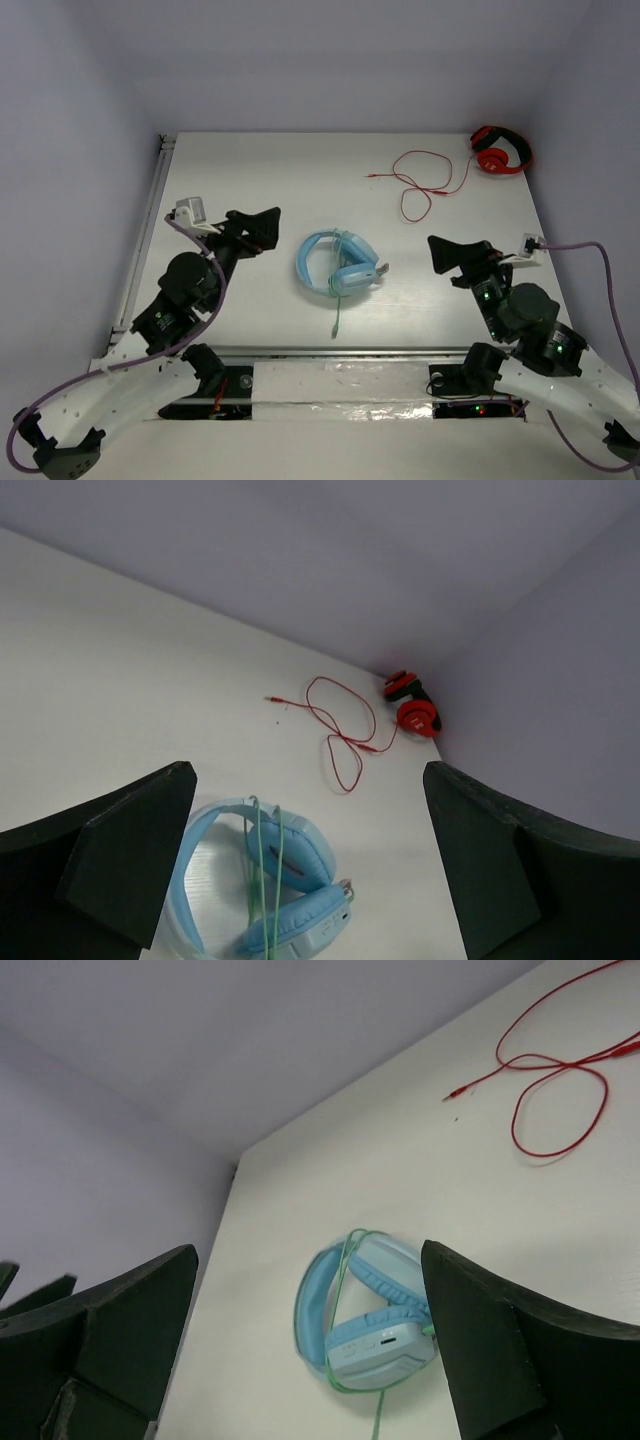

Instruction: Wrap the headphones

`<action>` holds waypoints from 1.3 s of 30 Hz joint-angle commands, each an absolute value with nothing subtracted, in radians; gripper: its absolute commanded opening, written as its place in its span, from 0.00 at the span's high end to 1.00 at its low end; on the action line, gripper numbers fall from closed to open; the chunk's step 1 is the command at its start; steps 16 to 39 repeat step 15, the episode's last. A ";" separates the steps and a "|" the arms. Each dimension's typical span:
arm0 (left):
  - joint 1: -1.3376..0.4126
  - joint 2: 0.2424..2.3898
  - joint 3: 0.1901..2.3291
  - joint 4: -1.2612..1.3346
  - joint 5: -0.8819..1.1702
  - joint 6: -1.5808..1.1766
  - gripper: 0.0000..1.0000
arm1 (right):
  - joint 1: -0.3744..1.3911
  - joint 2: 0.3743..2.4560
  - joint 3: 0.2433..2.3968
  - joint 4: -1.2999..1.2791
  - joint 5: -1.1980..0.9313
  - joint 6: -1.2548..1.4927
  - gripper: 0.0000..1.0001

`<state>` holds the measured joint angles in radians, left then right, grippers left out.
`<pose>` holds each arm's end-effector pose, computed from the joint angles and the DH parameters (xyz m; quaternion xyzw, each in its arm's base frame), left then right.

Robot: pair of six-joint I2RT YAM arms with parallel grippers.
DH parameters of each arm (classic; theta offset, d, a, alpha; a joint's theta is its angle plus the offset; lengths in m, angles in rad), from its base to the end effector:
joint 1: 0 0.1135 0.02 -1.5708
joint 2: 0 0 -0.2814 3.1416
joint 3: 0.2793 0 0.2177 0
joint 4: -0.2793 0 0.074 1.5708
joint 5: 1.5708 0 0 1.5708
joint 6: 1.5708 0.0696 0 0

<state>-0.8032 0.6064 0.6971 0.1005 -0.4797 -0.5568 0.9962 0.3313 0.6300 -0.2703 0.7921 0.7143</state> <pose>0.1099 -0.0677 0.3784 -0.1059 0.6360 -0.3536 0.6777 0.0737 0.0227 0.3275 0.1836 0.6755 0.3229 0.6369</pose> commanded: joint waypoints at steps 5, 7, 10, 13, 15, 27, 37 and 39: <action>-0.805 0.531 0.744 -0.029 -0.505 -0.491 0.01 | 1.002 0.281 0.664 -0.235 0.933 0.733 0.00; -0.805 0.534 0.752 -0.043 -0.497 -0.488 0.01 | 1.002 0.285 0.670 -0.238 0.928 0.735 0.00; -0.805 0.534 0.747 -0.054 -0.474 -0.479 0.01 | 1.002 0.287 0.680 -0.261 0.923 0.753 0.00; -0.805 0.531 0.747 -0.070 -0.474 -0.485 0.01 | 1.002 0.273 0.686 -0.268 0.917 0.759 0.00; -0.805 0.517 0.750 -0.077 -0.476 -0.488 0.01 | 1.002 0.270 0.698 -0.281 0.920 0.759 0.00; -0.805 0.517 0.750 -0.077 -0.476 -0.488 0.01 | 1.002 0.270 0.698 -0.281 0.920 0.759 0.00; -0.805 0.517 0.750 -0.077 -0.476 -0.488 0.01 | 1.002 0.270 0.698 -0.281 0.920 0.759 0.00; -0.805 0.517 0.750 -0.077 -0.476 -0.488 0.01 | 1.002 0.270 0.698 -0.281 0.920 0.759 0.00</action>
